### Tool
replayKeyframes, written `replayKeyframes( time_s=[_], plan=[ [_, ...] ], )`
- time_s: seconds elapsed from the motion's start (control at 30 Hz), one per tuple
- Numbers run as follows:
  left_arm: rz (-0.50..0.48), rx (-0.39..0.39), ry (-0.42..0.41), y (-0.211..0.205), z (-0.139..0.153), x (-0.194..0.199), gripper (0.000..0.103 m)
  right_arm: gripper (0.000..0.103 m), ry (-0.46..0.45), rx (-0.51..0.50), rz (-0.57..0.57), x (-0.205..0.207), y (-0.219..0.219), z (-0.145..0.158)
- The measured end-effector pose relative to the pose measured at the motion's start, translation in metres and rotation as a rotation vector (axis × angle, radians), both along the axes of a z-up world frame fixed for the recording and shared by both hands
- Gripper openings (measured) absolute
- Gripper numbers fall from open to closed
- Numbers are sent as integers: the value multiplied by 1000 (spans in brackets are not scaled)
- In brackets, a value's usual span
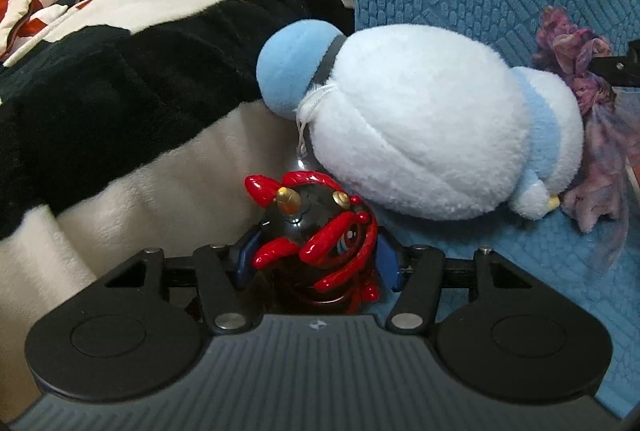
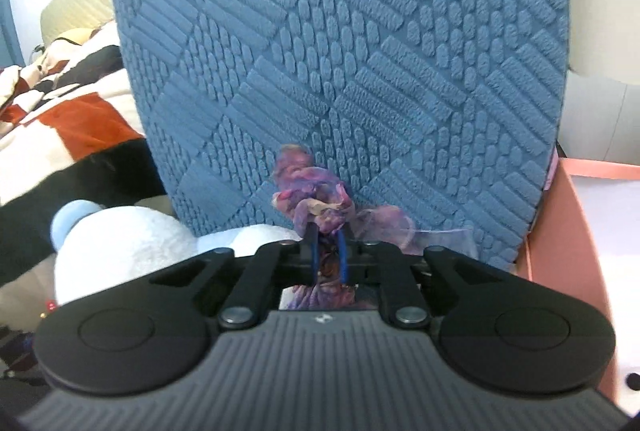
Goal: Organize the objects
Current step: 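Grasp the red-and-black figure with the left tool while the right tool grasps the purple bow, then lift the red figure with the left tool while the right tool pulls the purple bow free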
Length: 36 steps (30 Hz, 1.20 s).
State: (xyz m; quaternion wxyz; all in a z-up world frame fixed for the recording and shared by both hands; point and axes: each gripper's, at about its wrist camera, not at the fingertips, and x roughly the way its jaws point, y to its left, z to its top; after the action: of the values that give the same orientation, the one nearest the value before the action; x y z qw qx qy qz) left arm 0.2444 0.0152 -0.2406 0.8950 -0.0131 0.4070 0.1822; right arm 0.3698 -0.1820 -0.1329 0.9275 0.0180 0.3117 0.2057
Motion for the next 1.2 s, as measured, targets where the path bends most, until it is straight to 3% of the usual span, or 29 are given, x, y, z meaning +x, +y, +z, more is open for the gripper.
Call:
replayKeyframes(
  time_s=[0.13,0.37,0.73,0.83,1.03,1.1,1.13,1.17,1.2],
  plan=[
    [-4,-34,-24,-2,9,-13,64,7,19,20,23,-20,-12,6],
    [-15,-86,-59,-9,19,-35,64,7,34,19,38,-63,-27,10],
    [-120,-140,-64,-41,22,-52,64,5,212,56,37,-112,-41,-16],
    [-139,-190,-55,-45,21,-53,64,5,248,40,46,-130,-39,-24],
    [-138,-222,4,-47,10,-45,64,8,201,19,41,-134,-32,-23],
    [-134,-243,12,-44,7,-43,67,13,186,23,10,-126,-35,-22],
    [-137,-258,13,-43,7,-42,68,28,191,32,-6,-121,-36,-22],
    [-138,-277,13,-41,7,-41,71,51,197,50,-21,-117,-39,-23],
    [-133,-291,15,-39,6,-40,72,59,201,69,-34,-113,-41,-24]
  ],
)
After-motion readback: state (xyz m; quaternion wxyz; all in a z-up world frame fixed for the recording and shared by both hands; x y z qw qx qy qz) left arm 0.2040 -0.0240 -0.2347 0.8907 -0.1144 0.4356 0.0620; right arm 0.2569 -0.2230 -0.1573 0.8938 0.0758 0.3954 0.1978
